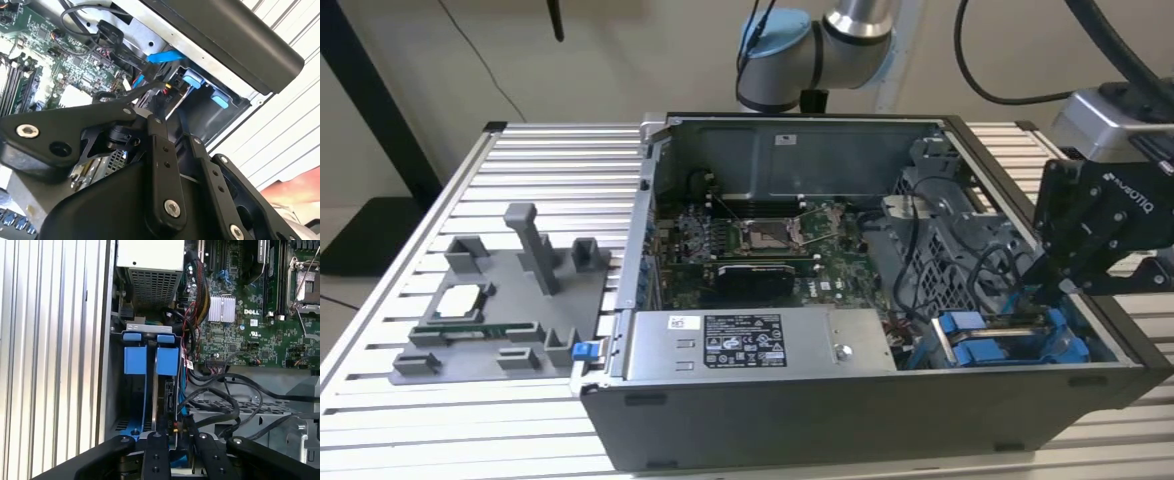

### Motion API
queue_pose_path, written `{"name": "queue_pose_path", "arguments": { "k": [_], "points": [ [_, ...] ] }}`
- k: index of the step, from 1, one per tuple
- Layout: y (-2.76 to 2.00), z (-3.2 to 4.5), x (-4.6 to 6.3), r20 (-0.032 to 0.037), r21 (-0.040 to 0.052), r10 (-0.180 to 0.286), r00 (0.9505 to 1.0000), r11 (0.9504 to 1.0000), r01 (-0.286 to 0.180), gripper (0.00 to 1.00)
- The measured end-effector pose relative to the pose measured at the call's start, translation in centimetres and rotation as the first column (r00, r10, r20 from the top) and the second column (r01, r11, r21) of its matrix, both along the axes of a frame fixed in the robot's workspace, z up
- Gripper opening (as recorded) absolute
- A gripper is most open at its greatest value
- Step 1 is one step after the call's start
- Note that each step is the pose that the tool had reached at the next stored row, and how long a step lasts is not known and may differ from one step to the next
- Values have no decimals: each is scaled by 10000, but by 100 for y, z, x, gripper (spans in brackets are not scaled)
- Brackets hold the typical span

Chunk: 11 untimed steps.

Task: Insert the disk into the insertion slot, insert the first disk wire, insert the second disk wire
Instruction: 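Insert the first disk wire, then insert the second disk wire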

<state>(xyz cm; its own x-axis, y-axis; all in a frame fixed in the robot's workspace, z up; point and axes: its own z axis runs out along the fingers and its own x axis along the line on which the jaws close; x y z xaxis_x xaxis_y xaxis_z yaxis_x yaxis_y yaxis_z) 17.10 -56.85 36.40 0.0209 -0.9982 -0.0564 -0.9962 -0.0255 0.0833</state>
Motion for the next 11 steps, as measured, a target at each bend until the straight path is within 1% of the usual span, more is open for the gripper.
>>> {"name": "queue_pose_path", "arguments": {
  "k": [3,7,11],
  "points": [
    [21,37,0,0,6,0,10000,10000,0,100],
    [58,42,22,-1,3,1,10000,10000,-1,100],
    [90,41,87,0,8,0,10000,10000,0,100]
  ]
}}
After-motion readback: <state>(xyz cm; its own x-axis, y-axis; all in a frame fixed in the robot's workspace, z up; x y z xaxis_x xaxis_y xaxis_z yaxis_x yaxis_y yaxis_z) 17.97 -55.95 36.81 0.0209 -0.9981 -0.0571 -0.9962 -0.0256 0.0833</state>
